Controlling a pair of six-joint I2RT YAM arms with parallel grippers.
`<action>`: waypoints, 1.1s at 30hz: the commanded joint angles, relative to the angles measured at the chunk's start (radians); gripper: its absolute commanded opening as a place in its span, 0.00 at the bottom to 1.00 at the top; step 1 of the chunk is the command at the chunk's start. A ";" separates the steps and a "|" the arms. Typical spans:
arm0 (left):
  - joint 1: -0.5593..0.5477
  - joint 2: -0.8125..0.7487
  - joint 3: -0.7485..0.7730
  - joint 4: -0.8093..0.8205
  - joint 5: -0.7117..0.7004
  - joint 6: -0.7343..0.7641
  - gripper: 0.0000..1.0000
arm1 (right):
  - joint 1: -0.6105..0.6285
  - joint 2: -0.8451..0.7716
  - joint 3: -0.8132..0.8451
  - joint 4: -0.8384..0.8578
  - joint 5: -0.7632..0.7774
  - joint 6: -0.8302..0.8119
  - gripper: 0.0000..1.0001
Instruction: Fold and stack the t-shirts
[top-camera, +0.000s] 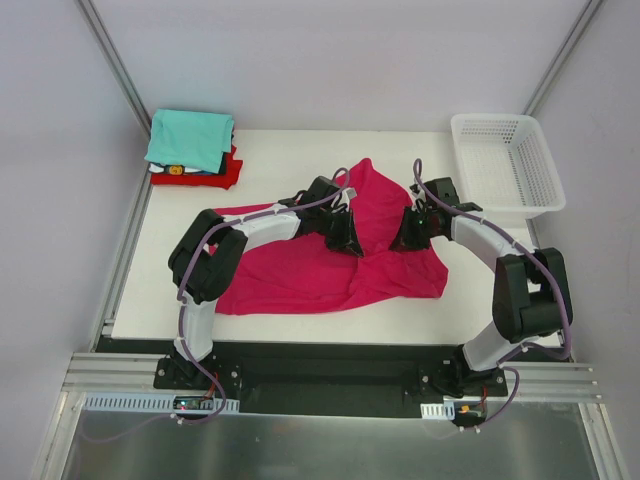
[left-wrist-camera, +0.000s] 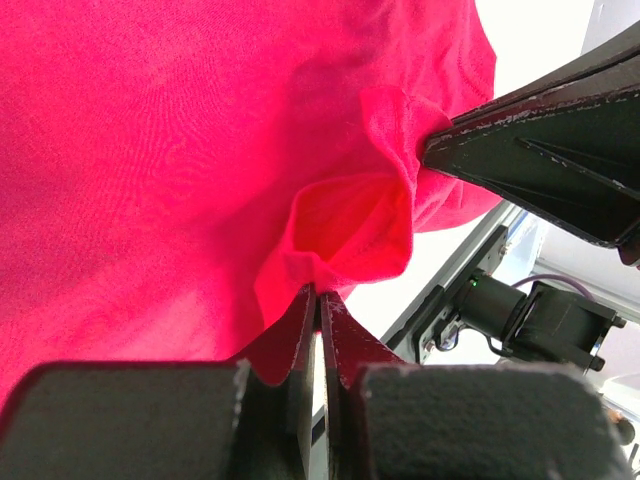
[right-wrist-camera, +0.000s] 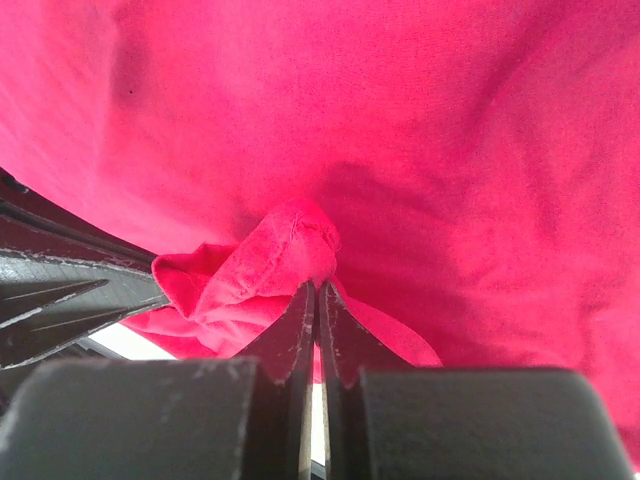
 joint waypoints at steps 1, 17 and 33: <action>0.012 0.005 0.032 -0.011 0.015 0.022 0.00 | -0.006 0.015 0.032 0.027 -0.005 -0.010 0.01; 0.117 0.066 0.109 -0.013 0.040 0.033 0.00 | -0.035 0.153 0.218 0.006 -0.034 -0.026 0.01; 0.120 0.122 0.127 -0.014 0.055 0.030 0.00 | -0.035 0.228 0.224 0.017 -0.042 -0.030 0.01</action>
